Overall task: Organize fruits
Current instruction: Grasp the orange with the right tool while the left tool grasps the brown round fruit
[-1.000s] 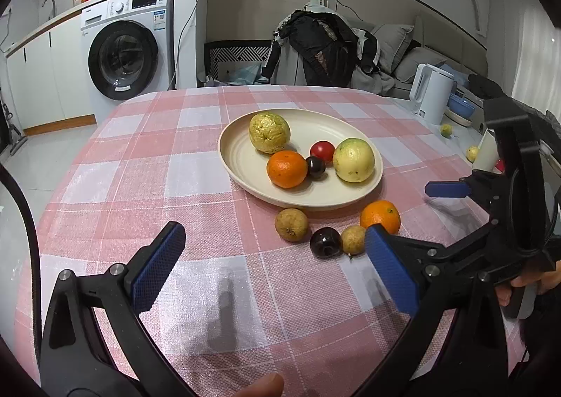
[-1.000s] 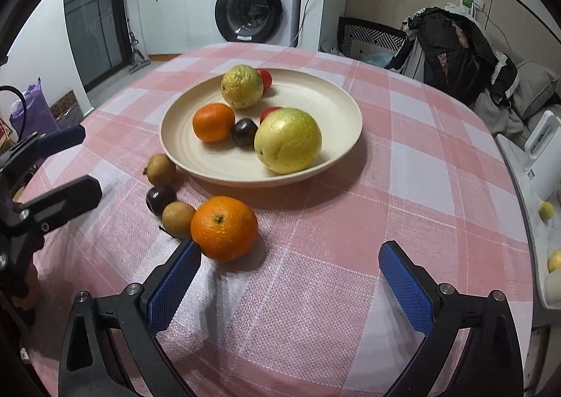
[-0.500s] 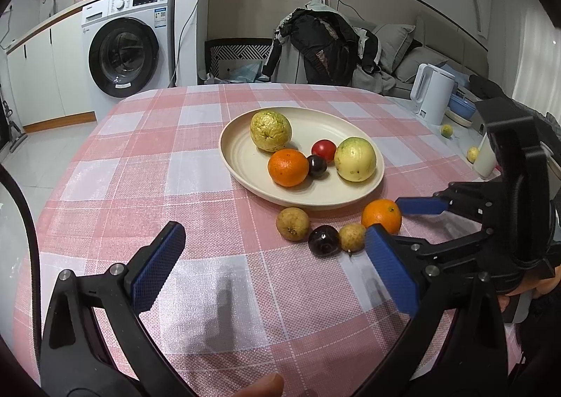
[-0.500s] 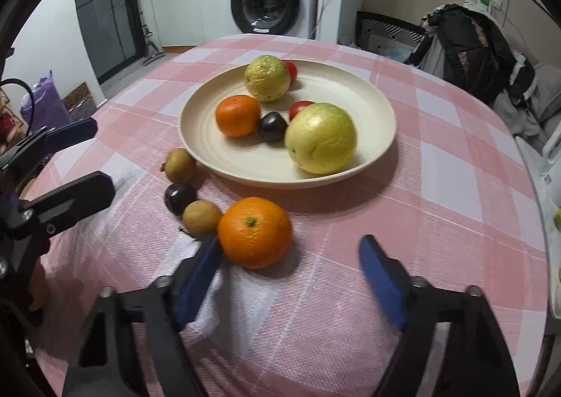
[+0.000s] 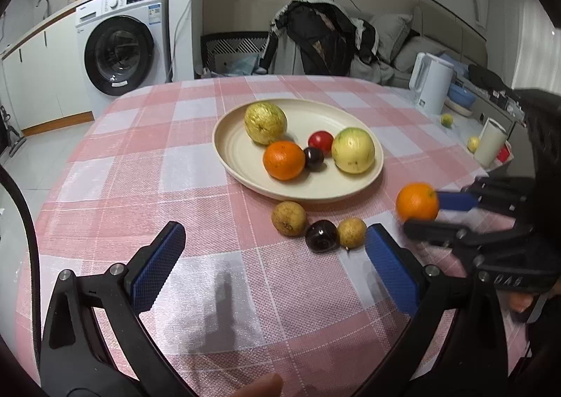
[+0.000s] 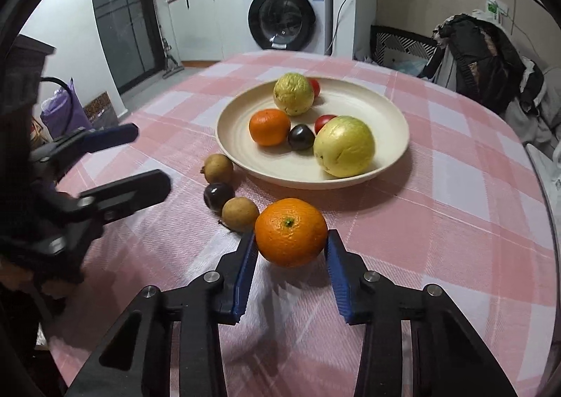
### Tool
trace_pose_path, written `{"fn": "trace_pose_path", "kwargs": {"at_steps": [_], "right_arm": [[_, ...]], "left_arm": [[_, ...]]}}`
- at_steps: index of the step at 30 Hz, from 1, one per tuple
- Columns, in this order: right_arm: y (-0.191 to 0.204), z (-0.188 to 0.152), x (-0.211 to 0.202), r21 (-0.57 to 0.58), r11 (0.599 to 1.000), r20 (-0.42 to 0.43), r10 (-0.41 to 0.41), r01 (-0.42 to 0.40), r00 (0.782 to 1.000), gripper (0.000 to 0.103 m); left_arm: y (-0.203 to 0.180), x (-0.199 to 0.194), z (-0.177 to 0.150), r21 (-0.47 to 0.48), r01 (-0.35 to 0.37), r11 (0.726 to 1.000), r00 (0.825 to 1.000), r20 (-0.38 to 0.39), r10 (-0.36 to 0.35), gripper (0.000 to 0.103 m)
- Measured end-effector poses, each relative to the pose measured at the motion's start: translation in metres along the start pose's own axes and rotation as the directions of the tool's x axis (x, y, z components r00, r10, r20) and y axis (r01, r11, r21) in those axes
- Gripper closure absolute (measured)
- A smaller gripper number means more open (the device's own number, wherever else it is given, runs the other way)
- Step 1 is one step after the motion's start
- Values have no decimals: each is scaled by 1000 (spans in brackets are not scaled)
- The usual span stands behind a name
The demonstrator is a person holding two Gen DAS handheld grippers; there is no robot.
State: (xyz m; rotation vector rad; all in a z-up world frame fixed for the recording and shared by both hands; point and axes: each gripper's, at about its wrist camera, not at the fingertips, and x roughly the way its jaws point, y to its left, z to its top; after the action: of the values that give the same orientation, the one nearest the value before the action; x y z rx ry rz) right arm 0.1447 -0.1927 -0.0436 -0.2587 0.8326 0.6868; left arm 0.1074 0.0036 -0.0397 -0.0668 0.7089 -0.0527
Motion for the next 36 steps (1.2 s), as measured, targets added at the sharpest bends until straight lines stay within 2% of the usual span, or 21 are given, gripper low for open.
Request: {"fn": "trace_pose_path", "kwargs": {"at_steps": [5,15,21,24,36], "right_arm": [[-7,-3,-16,18,1000,30,-8,8,1000,63],[-24,-1,-24,67,998,51,-1,-2,999,63],[-27,-1,-24,76,997,49,0,-4,999,63],[-30,-2,-23,83,997,47,0,-4,999,63],[-34,-2,-21,95,995,47,5,-9,999,63]], "left_arm": [[0,15,4,-10,-2,1000,999,-54,2,3],[13,47,20,-72,29,997,992,-121,-37,32],[14,51,23,-62,25,998,992,-122,-32,39],[16,51,23,-71,50,996,990,-125,-58,47],[20,50,30,-52,30,998,988,-150,-38,48]]}}
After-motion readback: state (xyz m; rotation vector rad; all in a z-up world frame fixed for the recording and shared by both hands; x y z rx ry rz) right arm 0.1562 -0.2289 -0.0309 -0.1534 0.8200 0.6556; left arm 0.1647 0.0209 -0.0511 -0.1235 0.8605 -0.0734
